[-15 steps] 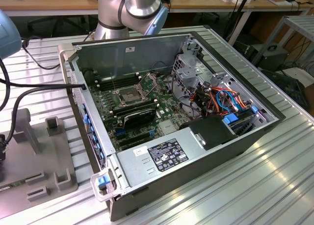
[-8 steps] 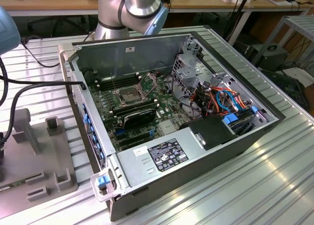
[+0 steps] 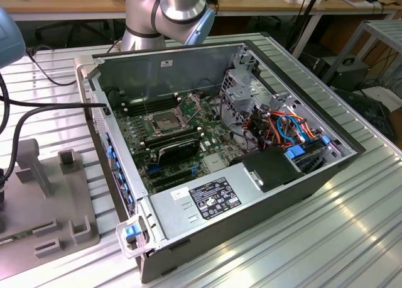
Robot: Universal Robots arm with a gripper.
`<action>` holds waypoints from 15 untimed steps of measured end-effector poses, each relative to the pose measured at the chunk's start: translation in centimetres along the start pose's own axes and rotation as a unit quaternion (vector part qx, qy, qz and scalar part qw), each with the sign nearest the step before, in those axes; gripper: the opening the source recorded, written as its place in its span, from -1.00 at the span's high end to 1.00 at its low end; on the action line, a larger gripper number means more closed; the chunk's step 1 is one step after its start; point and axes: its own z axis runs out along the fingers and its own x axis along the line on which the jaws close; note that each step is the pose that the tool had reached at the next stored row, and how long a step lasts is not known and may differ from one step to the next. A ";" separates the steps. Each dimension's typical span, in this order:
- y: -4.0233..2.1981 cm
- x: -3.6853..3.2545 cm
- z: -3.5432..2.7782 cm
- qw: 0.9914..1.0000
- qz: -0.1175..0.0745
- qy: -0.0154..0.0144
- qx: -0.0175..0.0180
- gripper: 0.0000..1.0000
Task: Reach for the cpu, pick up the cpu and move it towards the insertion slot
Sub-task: 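Pick up the cpu and move it towards the insertion slot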
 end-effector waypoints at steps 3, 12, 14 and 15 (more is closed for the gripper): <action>-0.01 0.01 -0.46 1.000 0.000 0.000 -0.001 -0.10; 0.03 0.03 -1.66 1.000 0.000 0.000 -0.001 -0.10; 0.04 0.04 -2.09 1.000 0.000 0.000 -0.001 -0.10; 0.04 0.05 -2.33 1.000 0.000 0.000 -0.001 -0.10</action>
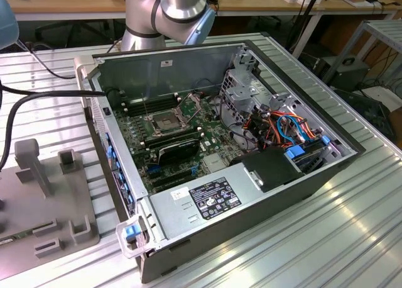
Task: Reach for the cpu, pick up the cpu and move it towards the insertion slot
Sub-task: 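Pick up the cpu and move it towards the insertion slot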
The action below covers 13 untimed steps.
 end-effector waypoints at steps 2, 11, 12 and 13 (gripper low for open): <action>0.01 0.01 -0.28 1.000 0.000 0.000 0.000 -0.10; 0.04 0.03 -1.50 1.000 0.000 0.000 0.000 -0.10; 0.05 0.04 -1.68 1.000 0.000 0.000 0.000 -0.10; 0.05 0.04 -1.75 1.000 0.000 0.000 0.000 -0.10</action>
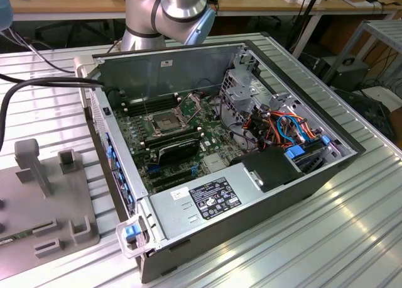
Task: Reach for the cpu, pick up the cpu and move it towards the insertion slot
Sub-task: 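Pick up the cpu and move it towards the insertion slot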
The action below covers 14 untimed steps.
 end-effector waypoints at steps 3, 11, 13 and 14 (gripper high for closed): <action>0.01 0.00 -0.19 1.000 0.000 0.000 0.000 -0.10; 0.02 0.01 -0.78 1.000 0.000 0.000 0.000 -0.10; 0.03 0.01 -0.96 1.000 0.000 0.000 0.000 -0.10; 0.03 0.01 -1.05 1.000 0.000 0.000 0.000 -0.10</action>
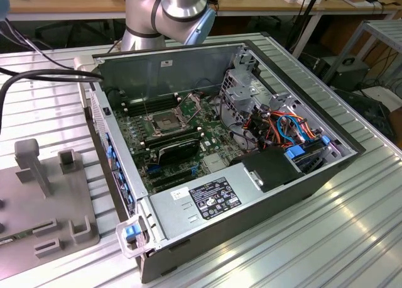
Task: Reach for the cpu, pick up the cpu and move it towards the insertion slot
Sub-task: 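Pick up the cpu and move it towards the insertion slot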
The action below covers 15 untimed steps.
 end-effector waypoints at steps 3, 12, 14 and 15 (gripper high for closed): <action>0.01 0.00 -0.25 1.000 0.000 0.000 0.000 -0.10; 0.07 0.04 -2.17 1.000 0.000 0.000 0.000 -0.10; 0.08 0.05 -2.58 1.000 0.000 0.000 0.000 -0.10; 0.08 0.06 -2.76 1.000 0.000 0.000 0.000 -0.10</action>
